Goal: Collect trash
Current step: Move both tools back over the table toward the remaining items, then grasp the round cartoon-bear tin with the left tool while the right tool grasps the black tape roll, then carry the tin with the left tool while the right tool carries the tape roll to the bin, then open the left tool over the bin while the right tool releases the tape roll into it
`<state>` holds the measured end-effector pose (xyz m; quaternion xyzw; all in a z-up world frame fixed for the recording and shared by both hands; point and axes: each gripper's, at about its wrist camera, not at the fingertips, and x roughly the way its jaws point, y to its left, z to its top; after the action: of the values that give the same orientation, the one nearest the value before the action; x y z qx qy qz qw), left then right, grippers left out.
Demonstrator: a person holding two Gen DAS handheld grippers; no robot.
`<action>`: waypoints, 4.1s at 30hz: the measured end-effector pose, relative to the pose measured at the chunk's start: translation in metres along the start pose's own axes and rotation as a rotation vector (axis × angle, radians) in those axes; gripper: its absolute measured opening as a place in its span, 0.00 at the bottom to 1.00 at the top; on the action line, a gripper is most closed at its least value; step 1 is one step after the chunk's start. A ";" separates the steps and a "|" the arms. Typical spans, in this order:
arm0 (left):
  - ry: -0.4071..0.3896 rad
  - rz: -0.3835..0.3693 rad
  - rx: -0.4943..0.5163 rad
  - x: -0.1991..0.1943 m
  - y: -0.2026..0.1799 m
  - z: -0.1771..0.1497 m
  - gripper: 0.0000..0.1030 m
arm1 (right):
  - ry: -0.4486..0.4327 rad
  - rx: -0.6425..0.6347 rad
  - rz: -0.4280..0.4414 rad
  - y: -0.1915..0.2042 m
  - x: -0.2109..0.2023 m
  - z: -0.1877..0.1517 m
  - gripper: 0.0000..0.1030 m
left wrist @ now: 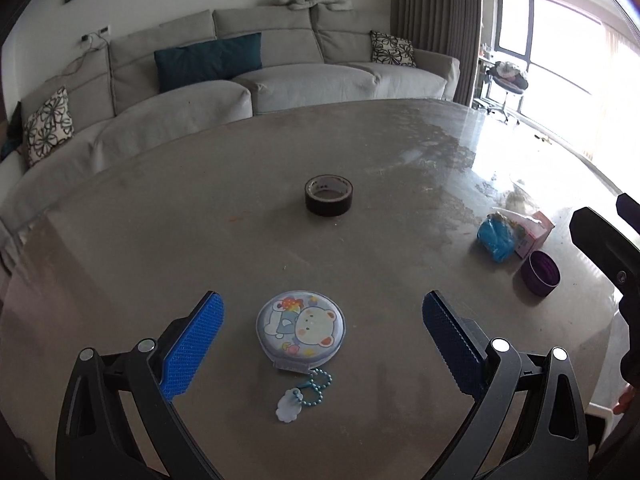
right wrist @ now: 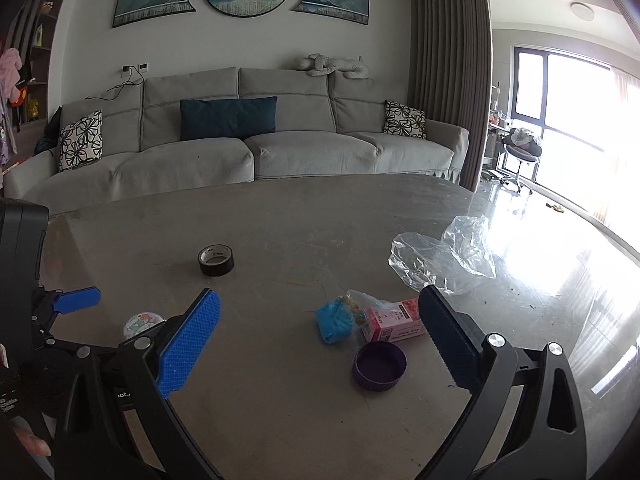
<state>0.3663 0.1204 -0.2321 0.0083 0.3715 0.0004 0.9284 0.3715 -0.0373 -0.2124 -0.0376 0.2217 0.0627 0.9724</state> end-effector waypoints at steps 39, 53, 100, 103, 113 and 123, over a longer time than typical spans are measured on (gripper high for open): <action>-0.054 0.254 -0.168 -0.013 0.090 0.029 0.54 | 0.162 -0.119 0.166 0.107 0.137 0.040 0.95; -0.046 0.260 -0.214 -0.002 0.106 0.030 0.54 | 0.394 -0.124 0.170 0.127 0.198 0.034 0.49; 0.089 -0.521 0.724 -0.125 -0.264 -0.199 0.54 | 0.283 0.286 -0.296 -0.161 -0.233 -0.188 0.49; 0.100 -0.529 0.777 -0.120 -0.281 -0.213 0.54 | 0.279 0.322 -0.309 -0.172 -0.239 -0.197 0.49; 0.189 -0.427 0.934 -0.085 -0.327 -0.240 0.95 | 0.295 0.378 -0.343 -0.196 -0.241 -0.213 0.49; 0.131 -0.434 0.911 -0.086 -0.328 -0.225 0.95 | 0.308 0.402 -0.327 -0.199 -0.231 -0.221 0.49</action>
<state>0.1470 -0.2045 -0.3402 0.3347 0.3843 -0.3542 0.7841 0.0982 -0.2808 -0.3012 0.1114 0.3656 -0.1462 0.9125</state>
